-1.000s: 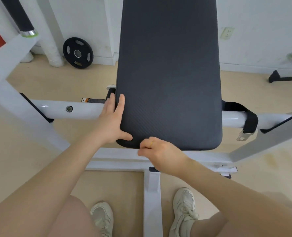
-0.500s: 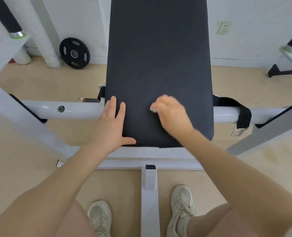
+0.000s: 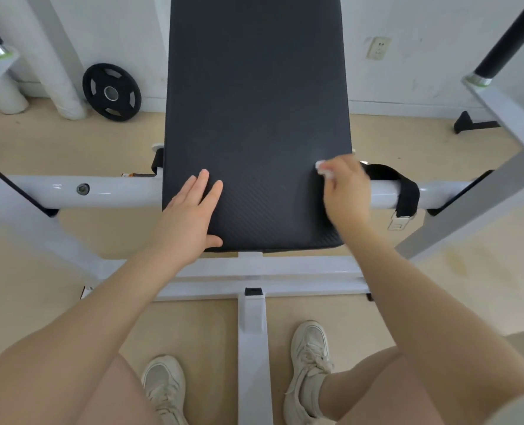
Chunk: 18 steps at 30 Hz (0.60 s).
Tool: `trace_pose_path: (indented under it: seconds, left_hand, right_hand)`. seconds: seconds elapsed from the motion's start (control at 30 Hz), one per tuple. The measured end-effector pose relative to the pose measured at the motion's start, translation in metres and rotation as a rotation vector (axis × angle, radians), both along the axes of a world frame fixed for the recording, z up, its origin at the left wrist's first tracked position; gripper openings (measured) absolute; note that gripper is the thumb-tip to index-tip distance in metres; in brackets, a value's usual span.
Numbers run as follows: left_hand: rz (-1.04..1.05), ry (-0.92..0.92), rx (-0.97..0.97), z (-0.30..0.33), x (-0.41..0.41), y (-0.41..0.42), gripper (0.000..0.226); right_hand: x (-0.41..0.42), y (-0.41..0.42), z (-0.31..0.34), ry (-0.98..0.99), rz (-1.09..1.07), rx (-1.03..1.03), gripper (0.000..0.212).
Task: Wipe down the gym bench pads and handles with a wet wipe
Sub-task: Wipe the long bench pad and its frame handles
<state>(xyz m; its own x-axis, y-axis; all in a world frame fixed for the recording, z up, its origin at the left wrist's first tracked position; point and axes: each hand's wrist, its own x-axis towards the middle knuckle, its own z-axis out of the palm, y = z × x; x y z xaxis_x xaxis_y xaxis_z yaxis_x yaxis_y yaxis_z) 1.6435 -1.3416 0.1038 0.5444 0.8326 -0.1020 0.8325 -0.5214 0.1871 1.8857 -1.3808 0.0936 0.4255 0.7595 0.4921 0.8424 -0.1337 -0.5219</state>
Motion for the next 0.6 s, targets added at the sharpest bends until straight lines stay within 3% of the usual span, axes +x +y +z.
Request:
trace_pose_path:
  seconds: [0.1,0.23,0.4,0.5,0.6]
  left_hand:
    - [0.007,-0.036,0.003,-0.003,-0.001,0.001,0.094]
    - [0.014,-0.077,0.007,-0.005,0.0,0.0,0.094]
    - [0.107,-0.15,0.093,-0.009,-0.007,-0.005,0.105]
    - [0.301,-0.259,0.084,-0.013,-0.014,-0.007,0.128]
    - [0.372,-0.408,-0.078,-0.021,-0.019,0.001,0.132]
  right_hand:
    - [-0.036,-0.038,-0.035,-0.139,0.194,0.023,0.023]
    - [-0.054,-0.085,-0.062,-0.169,0.391,-0.049,0.026]
    - [-0.012,-0.076,-0.03,0.223,-0.175,0.08,0.023]
    - [-0.022,-0.068,-0.035,0.199,-0.192,0.015,0.023]
    - [-0.058,-0.056,-0.045,0.122,-0.081,-0.041,0.025]
